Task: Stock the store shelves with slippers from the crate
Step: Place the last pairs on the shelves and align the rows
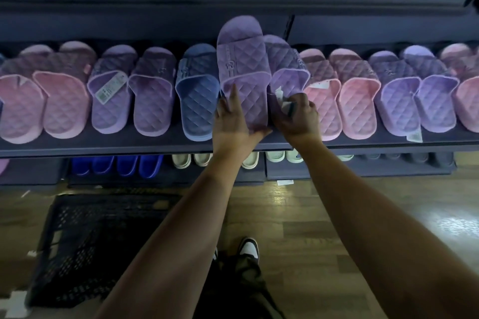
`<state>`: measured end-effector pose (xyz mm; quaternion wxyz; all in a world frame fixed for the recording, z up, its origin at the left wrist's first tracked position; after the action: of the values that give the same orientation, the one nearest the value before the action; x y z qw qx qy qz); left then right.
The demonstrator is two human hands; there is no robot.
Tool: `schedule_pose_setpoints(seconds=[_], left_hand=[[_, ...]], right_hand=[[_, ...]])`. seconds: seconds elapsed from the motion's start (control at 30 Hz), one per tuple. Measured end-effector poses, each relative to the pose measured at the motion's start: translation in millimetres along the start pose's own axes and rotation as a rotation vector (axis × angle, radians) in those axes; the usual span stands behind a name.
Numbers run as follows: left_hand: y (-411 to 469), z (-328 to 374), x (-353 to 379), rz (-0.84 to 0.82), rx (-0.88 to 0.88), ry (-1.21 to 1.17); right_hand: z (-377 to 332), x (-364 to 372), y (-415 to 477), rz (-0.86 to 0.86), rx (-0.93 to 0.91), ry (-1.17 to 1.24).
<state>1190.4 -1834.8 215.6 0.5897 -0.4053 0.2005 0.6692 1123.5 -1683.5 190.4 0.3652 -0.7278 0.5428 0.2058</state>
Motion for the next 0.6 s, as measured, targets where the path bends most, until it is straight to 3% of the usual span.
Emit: schedule_pose_setpoints(seconds=[0.27, 0.4, 0.6], left_hand=[[-27, 8, -22, 0.058, 0.036, -0.121], [-45, 7, -39, 0.054, 0.0, -0.168], [-97, -1, -83, 0.124, -0.053, -0.303]], right_hand=[[-19, -16, -28, 0.045, 0.013, 0.064], [-41, -25, -66, 0.137, -0.072, 0.144], [-77, -17, -129, 0.096, -0.056, 0.254]])
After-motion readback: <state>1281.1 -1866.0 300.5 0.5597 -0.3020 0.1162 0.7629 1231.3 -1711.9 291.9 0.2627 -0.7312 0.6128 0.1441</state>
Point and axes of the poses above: each hand's wrist, its own y-axis towards the middle knuckle, its own x-axis out of the palm, z = x × y, the point moved 4 cm from there along y, towards the middle knuckle, and after that the axes turned 10 degrees about -z, right-handed, at the moved point
